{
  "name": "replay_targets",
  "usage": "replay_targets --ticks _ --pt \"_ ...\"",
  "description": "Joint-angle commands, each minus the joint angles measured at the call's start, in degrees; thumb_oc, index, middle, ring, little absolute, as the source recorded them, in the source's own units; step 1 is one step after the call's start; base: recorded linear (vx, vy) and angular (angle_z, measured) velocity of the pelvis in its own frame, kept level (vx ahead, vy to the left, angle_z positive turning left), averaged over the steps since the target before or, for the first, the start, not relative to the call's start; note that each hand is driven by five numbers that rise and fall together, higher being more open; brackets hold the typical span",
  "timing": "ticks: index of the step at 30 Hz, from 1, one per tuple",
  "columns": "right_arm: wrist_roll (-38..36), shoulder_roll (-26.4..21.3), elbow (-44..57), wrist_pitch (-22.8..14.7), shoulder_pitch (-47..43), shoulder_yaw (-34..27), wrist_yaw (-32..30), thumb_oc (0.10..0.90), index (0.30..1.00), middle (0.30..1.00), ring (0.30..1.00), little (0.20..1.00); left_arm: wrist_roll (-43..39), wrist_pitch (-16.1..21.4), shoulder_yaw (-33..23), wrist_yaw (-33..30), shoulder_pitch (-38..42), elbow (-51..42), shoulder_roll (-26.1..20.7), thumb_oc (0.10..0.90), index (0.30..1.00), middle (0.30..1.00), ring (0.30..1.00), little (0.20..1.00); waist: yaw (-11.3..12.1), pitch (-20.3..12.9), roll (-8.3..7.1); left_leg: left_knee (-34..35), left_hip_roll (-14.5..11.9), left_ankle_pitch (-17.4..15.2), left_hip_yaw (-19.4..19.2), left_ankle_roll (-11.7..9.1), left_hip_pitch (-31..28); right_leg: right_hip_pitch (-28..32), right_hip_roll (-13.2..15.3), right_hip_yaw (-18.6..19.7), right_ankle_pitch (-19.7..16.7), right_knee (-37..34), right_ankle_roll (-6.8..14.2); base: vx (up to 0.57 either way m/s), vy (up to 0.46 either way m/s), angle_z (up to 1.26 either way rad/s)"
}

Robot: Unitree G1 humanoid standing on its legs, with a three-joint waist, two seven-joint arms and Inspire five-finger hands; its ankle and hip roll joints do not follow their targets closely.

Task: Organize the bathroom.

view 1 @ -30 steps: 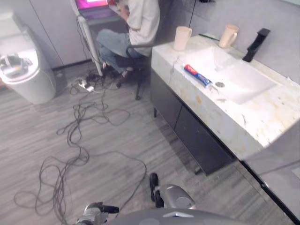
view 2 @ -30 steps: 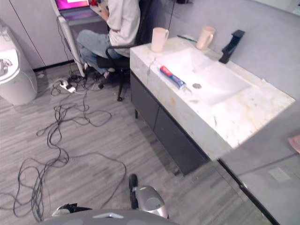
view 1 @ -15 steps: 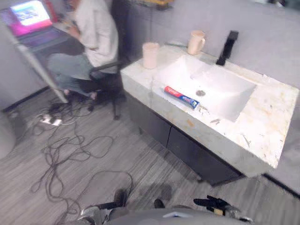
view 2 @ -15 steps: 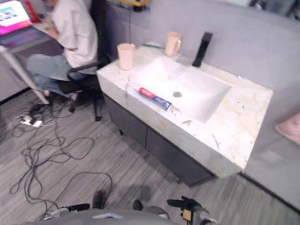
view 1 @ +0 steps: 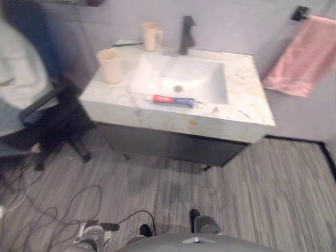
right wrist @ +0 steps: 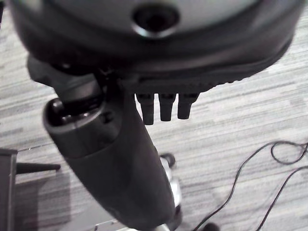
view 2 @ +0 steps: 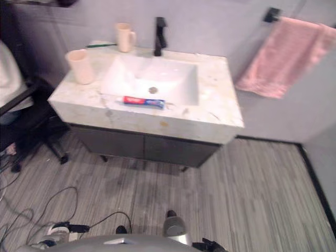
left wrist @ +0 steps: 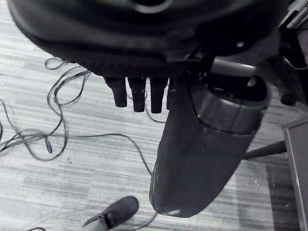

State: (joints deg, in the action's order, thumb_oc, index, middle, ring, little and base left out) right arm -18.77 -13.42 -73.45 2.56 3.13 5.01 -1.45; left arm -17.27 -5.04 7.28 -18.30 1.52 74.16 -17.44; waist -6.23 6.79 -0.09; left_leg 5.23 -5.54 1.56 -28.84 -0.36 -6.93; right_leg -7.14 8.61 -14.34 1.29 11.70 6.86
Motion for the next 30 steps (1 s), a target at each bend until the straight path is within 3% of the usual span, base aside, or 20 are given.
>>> replay_targets --ticks 1,2,3,4,5,6,9,10,12,13,14,15,19,22,25,27,30 --pt "-0.47 -0.67 -0.93 -3.66 -3.02 1.38 0.92 0.800 0.900 0.900 0.900 0.900 2.79 -0.05 -3.06 -1.47 0.10 3.02 -1.06 0.800 0.900 0.900 0.900 0.900 0.59 -2.13 0.69 -0.23 1.59 -2.41 9.99 -0.61 1.23 3.74 -2.65 -3.77 -2.54 -7.13 0.77 0.04 -0.054 -2.31" --pt "-1.77 -0.40 -1.16 -4.67 -2.51 1.10 0.25 0.800 0.900 0.900 0.900 0.900 3.22 0.53 -3.01 -1.97 0.04 3.26 -0.99 0.800 0.900 0.900 0.900 0.900 0.82 -2.31 0.36 -0.23 2.26 -2.77 9.42 -0.49 1.32 4.13 -3.16 -4.16 -2.74 -8.32 0.23 0.08 -0.057 -1.73" --pt "-3.14 -0.25 -1.56 -5.65 -2.11 0.94 -0.35 0.800 0.900 0.900 0.900 0.900 3.62 0.47 -2.73 -2.65 -0.02 3.02 -0.68 0.800 0.900 0.900 0.900 0.900 0.42 -2.32 0.15 -0.23 2.69 -2.28 9.90 -0.42 0.95 4.46 -4.69 -0.81 -3.29 -9.73 -0.59 0.08 -0.054 -1.46" --pt "-3.11 -0.38 -1.60 -6.01 -1.99 0.89 0.10 0.800 0.900 0.900 0.900 0.900 3.26 0.24 -2.58 -2.73 -0.09 2.74 -0.39 0.800 0.900 0.900 0.900 0.900 0.38 -2.19 0.06 -0.78 2.69 -1.90 10.04 -0.56 0.63 4.82 -5.23 0.15 -3.37 -10.06 -1.12 0.09 -0.043 -0.39" --pt "-2.70 -0.63 -1.47 -7.25 -1.96 0.85 1.27 0.800 0.900 0.900 0.900 0.900 2.11 0.32 -2.50 -2.69 -0.14 2.30 0.35 0.800 0.900 0.900 0.900 0.900 0.55 -1.81 -0.28 -5.98 2.31 -1.87 10.82 -1.12 2.06 5.51 -5.42 0.92 -3.07 -10.09 -2.30 0.08 0.005 -0.03" --pt "-1.44 -0.79 -0.86 -8.49 -2.22 1.37 -0.12 0.800 0.900 0.900 0.900 0.900 2.85 0.58 -2.28 -2.09 -0.19 1.98 1.14 0.800 0.900 0.900 0.900 0.900 1.46 -0.75 -0.67 -14.70 1.78 1.54 14.99 -2.67 6.19 6.85 -5.60 3.13 -3.16 -10.68 -3.49 0.06 0.025 -0.07" --pt "-1.17 -1.63 -0.16 -7.87 -2.70 2.03 1.19 0.800 0.900 0.900 0.900 0.900 1.14 1.58 -1.87 -1.88 -0.21 1.73 2.09 0.800 0.900 0.900 0.900 0.900 2.92 0.28 -1.28 -20.34 3.42 1.39 20.98 -2.57 10.41 8.39 -5.09 5.98 -3.82 -11.84 -3.88 0.00 0.136 -0.80" --pt "-1.18 -1.88 -0.30 -7.67 -2.91 1.94 1.68 0.800 0.900 0.900 0.900 0.900 0.00 1.85 -1.62 -1.92 -0.18 1.49 2.26 0.800 0.900 0.900 0.900 0.900 3.39 0.36 -1.41 -19.97 3.89 1.13 22.71 -2.49 10.75 8.93 -5.05 6.83 -4.00 -12.35 -3.81 0.00 0.278 -0.88" --pt "0.75 -2.55 -0.57 -8.02 -3.28 1.95 3.26 0.800 0.900 0.900 0.900 0.900 0.48 1.92 -1.44 -1.38 0.34 1.24 2.66 0.800 0.900 0.900 0.900 0.900 3.18 -0.35 -1.77 -14.84 1.41 1.44 22.36 -2.83 8.95 9.79 -4.60 7.61 -4.00 -13.32 -3.35 0.03 0.276 -0.78" --pt "-0.56 -2.73 -0.99 -7.94 -3.09 1.79 4.52 0.800 0.900 0.900 0.900 0.900 2.44 2.05 -1.23 -0.95 0.83 1.33 2.95 0.800 0.900 0.900 0.900 0.900 2.48 -0.90 -1.70 -10.98 -1.70 2.75 20.50 -3.53 6.92 10.10 -4.14 7.00 -3.73 -13.39 -3.06 0.03 0.204 -0.35" --pt "-0.71 -2.81 -1.07 -8.17 -2.92 1.75 4.70 0.800 0.900 0.900 0.900 0.900 2.62 2.04 -1.01 -0.76 1.05 1.39 3.04 0.800 0.900 0.900 0.900 0.900 2.26 -1.14 -1.67 -9.63 -2.36 2.88 20.32 -3.76 6.30 10.15 -3.86 6.71 -3.67 -13.37 -2.88 0.06 0.320 -0.11" --pt "1.42 -3.00 -0.97 -9.10 -2.43 1.93 5.12 0.800 0.900 0.900 0.900 0.900 1.77 1.86 -0.21 -0.90 1.55 1.56 3.52 0.800 0.900 0.900 0.900 0.900 2.07 -1.62 -1.31 -6.03 -1.65 1.22 21.05 -3.88 4.44 10.23 -2.88 6.07 -3.56 -13.11 -2.11 0.05 0.233 0.10" --pt "2.66 -3.14 -1.76 -9.11 -1.84 2.03 6.15 0.800 0.900 0.900 0.900 0.900 2.75 2.26 1.08 -1.55 1.94 1.47 3.45 0.800 0.900 0.900 0.900 0.900 1.51 -2.71 0.23 -0.23 -1.27 1.20 19.37 -4.06 1.31 10.65 -1.83 4.09 -2.72 -11.95 -0.91 0.05 0.230 0.28" --pt "4.47 -2.35 -1.91 -7.43 -2.69 3.39 6.10 0.800 0.900 0.900 0.900 0.900 5.67 3.23 2.31 -2.36 2.01 1.92 3.42 0.800 0.900 0.900 0.900 0.900 2.09 -3.21 0.66 -0.23 0.28 0.09 20.58 -3.28 1.83 10.72 -0.24 2.69 -2.79 -11.16 0.32 0.01 0.208 0.33" --pt "5.08 -1.43 -1.88 -6.67 -3.51 4.96 5.85 0.800 0.900 0.900 0.900 0.900 3.12 4.02 2.44 -4.30 1.90 2.13 3.40 0.800 0.900 0.900 0.900 0.900 2.75 -3.39 0.77 -0.23 1.37 -0.27 20.85 -2.64 2.22 10.47 1.26 1.16 -3.24 -10.37 1.27 -0.01 0.133 0.37" --pt "4.84 -0.51 -1.37 -5.99 -4.91 6.02 6.03 0.800 0.900 0.900 0.900 0.900 5.67 5.15 2.21 -4.66 1.34 2.46 2.99 0.800 0.900 0.900 0.900 0.900 4.01 -3.57 0.72 -0.23 2.23 -0.60 20.74 -1.91 2.55 9.87 3.48 -0.94 -5.02 -7.99 1.82 -0.01 0.112 0.45" --pt "2.10 0.33 -0.28 -5.27 -5.72 7.58 5.95 0.800 0.900 0.900 0.900 0.900 7.28 5.58 2.89 -5.04 1.11 2.27 2.34 0.800 0.900 0.900 0.900 0.900 4.01 -3.88 0.98 -0.23 1.95 -0.24 21.95 -1.34 3.14 9.07 2.38 2.56 -4.29 -7.04 1.39 0.00 -0.005 0.45"
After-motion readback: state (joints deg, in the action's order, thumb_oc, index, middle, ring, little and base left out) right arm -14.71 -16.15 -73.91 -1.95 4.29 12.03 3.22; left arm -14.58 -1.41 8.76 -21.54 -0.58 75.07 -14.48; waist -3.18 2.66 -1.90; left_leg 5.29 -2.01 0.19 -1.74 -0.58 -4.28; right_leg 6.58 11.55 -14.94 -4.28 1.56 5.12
